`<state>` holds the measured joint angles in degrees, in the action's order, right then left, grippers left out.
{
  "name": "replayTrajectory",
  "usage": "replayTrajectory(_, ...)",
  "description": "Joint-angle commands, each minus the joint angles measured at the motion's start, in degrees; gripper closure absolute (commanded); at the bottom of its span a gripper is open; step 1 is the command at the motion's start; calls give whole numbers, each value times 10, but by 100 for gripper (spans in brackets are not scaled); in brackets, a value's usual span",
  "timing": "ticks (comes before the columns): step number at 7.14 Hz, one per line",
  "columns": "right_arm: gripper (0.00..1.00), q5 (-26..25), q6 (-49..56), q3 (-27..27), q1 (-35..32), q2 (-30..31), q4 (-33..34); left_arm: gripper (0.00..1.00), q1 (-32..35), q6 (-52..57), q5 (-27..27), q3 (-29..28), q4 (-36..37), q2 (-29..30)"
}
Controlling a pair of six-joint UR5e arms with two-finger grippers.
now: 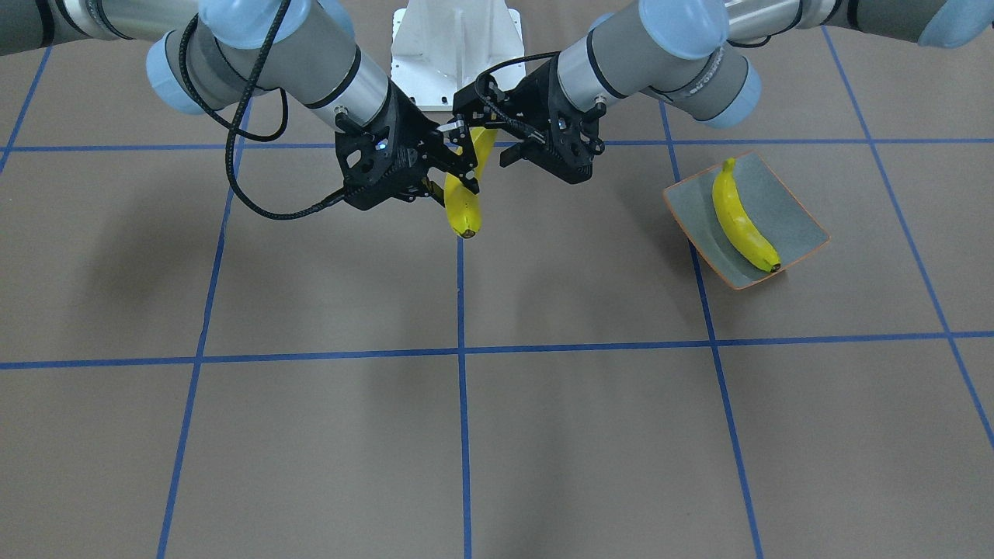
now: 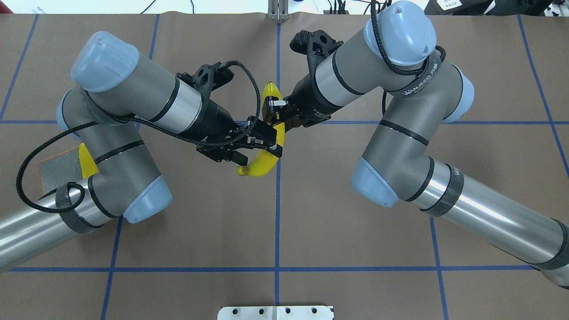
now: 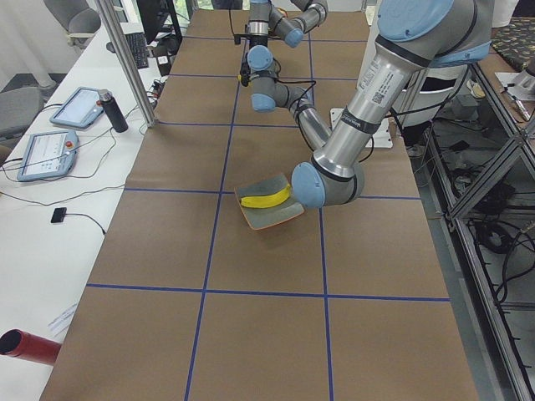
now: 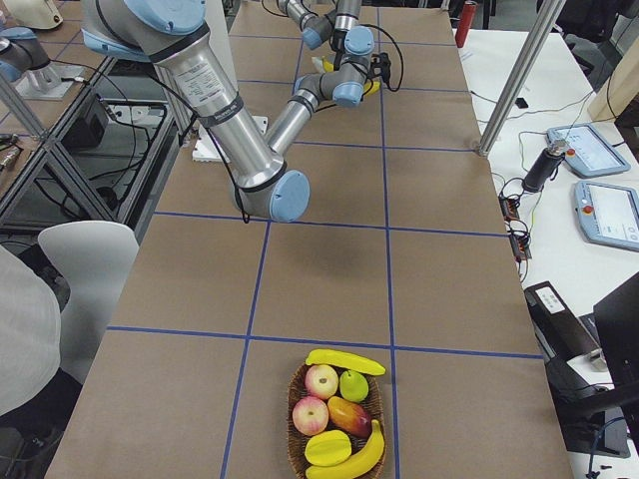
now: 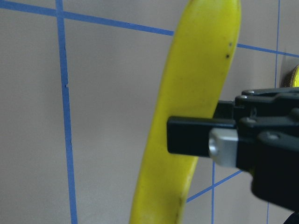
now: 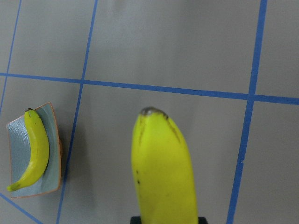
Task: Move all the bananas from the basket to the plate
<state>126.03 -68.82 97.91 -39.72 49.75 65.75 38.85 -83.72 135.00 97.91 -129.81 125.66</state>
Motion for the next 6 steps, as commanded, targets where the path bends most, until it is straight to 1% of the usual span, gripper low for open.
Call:
replayTrajectory(1, 100, 0, 4, 0, 3, 1, 0, 52, 0, 1, 0, -3, 0, 0)
replayTrajectory(2, 100, 0, 5, 0, 3, 1, 0, 79, 0, -1, 0, -3, 0, 0)
replayTrajectory(3, 100, 0, 5, 0, 3, 1, 0, 93, 0, -7, 2, -1, 3, -1)
replayTrajectory(4, 100, 0, 4, 1, 3, 1, 0, 100, 0, -6, 2, -1, 2, -3)
replayTrajectory(6, 100, -2, 1, 0, 3, 2, -12, 100, 0, -4, 2, 0, 2, -5)
